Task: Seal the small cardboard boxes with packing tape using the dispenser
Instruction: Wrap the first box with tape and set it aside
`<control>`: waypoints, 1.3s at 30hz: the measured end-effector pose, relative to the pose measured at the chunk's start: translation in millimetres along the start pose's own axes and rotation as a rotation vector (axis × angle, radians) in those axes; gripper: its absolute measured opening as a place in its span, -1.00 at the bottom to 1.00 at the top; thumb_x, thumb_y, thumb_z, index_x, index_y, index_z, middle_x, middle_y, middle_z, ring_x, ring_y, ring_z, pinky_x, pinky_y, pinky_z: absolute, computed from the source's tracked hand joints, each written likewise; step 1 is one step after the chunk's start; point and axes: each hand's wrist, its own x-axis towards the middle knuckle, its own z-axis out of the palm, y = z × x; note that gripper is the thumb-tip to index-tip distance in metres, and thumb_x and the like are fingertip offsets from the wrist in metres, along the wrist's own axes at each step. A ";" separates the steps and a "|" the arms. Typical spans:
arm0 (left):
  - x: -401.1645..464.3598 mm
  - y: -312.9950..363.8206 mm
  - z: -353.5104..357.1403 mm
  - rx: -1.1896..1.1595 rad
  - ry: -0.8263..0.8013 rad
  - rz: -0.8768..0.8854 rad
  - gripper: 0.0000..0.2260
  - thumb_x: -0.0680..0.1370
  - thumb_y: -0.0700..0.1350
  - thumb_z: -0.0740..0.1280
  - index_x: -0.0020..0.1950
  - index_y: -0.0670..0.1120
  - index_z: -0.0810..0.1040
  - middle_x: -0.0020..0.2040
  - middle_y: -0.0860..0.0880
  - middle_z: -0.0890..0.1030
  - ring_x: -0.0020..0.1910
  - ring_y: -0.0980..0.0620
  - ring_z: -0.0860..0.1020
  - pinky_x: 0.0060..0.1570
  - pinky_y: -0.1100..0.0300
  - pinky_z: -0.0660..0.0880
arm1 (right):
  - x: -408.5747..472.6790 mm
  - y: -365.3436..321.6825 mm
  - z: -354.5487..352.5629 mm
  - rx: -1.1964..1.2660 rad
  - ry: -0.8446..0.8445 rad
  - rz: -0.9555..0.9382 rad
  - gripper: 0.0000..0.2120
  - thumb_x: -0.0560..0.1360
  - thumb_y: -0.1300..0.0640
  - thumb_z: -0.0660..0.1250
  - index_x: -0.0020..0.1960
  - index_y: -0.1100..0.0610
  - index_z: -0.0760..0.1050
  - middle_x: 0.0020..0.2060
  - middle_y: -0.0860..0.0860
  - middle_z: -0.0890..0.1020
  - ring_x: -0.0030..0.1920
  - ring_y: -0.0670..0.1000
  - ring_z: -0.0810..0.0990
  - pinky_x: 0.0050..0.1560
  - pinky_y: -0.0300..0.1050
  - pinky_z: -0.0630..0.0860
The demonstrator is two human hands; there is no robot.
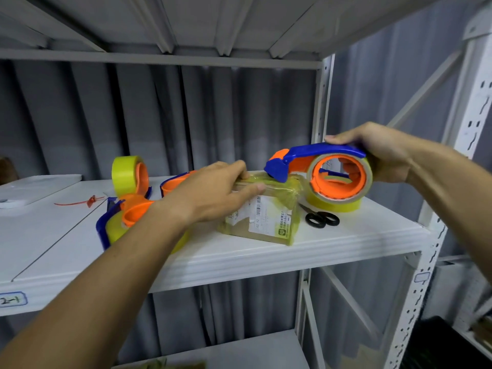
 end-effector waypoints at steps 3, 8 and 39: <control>3.3 10.7 6.7 0.136 -0.018 0.055 -0.49 0.52 0.44 0.08 0.36 0.22 0.38 0.12 0.10 0.54 0.18 0.06 0.44 0.20 0.03 0.43 | -3.1 3.0 1.1 0.007 -0.015 0.016 -0.71 0.30 -0.10 0.47 -0.23 0.13 0.74 -0.09 0.14 0.74 -0.21 0.09 0.73 -0.27 -0.05 0.65; 7.5 18.9 17.3 0.193 0.052 0.089 -0.48 0.60 0.29 0.17 0.49 0.09 0.42 0.35 0.04 0.45 0.41 0.04 0.25 0.38 0.09 0.20 | -5.8 6.3 13.6 0.068 0.002 0.045 -0.67 0.42 -0.01 0.41 0.03 0.22 0.61 -0.13 0.16 0.73 -0.28 0.07 0.71 -0.25 -0.08 0.65; 21.9 18.8 21.2 0.095 -0.023 0.079 -0.52 0.61 0.21 0.20 0.52 0.38 0.18 0.39 0.14 0.48 0.33 0.02 0.45 0.28 0.08 0.35 | -52.3 28.9 5.3 0.005 0.166 0.074 -0.74 0.51 0.02 0.43 0.10 0.16 0.64 -0.18 0.08 0.72 -0.34 0.00 0.66 -0.30 -0.14 0.61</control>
